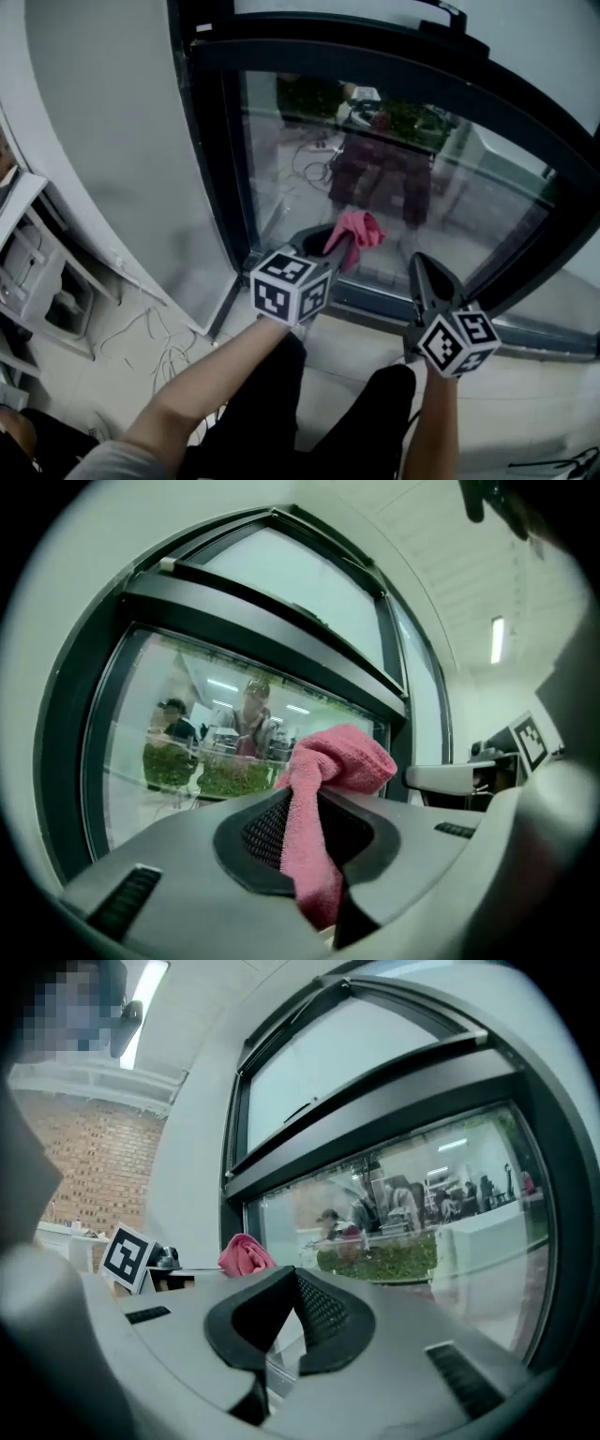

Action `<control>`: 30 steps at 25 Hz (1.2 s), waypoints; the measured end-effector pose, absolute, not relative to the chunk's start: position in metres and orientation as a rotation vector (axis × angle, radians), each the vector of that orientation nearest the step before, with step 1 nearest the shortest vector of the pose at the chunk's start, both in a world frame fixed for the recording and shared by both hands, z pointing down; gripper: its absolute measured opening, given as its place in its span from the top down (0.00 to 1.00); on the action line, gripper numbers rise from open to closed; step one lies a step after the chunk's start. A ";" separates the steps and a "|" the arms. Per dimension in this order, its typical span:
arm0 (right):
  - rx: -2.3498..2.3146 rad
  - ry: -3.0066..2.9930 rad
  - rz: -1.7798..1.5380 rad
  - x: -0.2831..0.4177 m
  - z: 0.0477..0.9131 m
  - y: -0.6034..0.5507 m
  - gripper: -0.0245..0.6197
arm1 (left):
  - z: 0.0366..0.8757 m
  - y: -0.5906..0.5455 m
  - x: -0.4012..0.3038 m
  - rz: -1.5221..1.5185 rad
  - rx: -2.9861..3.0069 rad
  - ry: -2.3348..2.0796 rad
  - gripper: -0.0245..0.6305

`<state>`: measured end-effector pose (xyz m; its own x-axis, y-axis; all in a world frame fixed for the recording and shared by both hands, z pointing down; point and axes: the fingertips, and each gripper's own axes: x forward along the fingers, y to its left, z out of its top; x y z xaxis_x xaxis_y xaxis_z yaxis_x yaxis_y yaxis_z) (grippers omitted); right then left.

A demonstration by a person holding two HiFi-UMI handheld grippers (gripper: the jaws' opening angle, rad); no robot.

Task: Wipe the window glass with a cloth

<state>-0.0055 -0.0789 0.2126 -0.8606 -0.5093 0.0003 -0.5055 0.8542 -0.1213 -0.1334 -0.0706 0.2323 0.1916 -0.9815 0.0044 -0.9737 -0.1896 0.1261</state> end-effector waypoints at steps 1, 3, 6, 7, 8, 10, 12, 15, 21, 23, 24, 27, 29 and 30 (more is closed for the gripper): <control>-0.828 2.986 -0.158 -0.002 0.205 -0.075 0.95 | 0.226 -0.067 -0.127 -0.115 2.365 -1.928 0.87; -0.845 2.978 -0.127 0.007 0.196 -0.067 0.95 | 0.217 -0.059 -0.112 -0.115 2.389 -1.904 0.87; -0.837 2.976 -0.087 0.015 0.181 -0.053 0.95 | 0.202 -0.049 -0.094 -0.144 2.419 -1.867 0.87; -0.825 2.969 -0.073 0.014 0.173 -0.049 0.95 | 0.195 -0.045 -0.091 -0.160 2.428 -1.860 0.87; -0.813 2.961 -0.066 0.015 0.167 -0.044 0.95 | 0.189 -0.041 -0.088 -0.171 2.438 -1.855 0.87; -0.795 2.946 -0.064 0.020 0.158 -0.039 0.95 | 0.180 -0.034 -0.078 -0.171 2.456 -1.850 0.87; -0.784 2.940 -0.057 0.031 0.153 -0.038 0.96 | 0.174 -0.032 -0.068 -0.170 2.468 -1.860 0.87; -0.777 2.942 -0.045 0.043 0.155 -0.038 0.96 | 0.174 -0.032 -0.057 -0.168 2.466 -1.860 0.87; -0.768 2.967 0.005 0.035 0.151 -0.021 0.96 | 0.168 -0.016 -0.061 -0.186 2.480 -1.847 0.87; -0.768 2.982 0.010 0.029 0.147 -0.026 0.96 | 0.166 -0.022 -0.066 -0.187 2.469 -1.841 0.87; -0.768 2.986 0.012 0.028 0.146 -0.030 0.96 | 0.165 -0.025 -0.066 -0.185 2.466 -1.840 0.87; -0.769 2.984 0.014 0.032 0.145 -0.036 0.96 | 0.165 -0.031 -0.062 -0.178 2.468 -1.840 0.87; -0.767 2.985 0.011 0.033 0.145 -0.036 0.96 | 0.164 -0.030 -0.061 -0.173 2.470 -1.839 0.87; -0.763 2.985 0.008 0.033 0.145 -0.034 0.96 | 0.164 -0.028 -0.061 -0.169 2.468 -1.842 0.87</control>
<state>0.0327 -0.0341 0.1452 -0.8756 -0.4794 -0.0595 -0.4797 0.8774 -0.0098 -0.0610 -0.0282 0.1643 0.2812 -0.9582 -0.0534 -0.9519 -0.2856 0.1109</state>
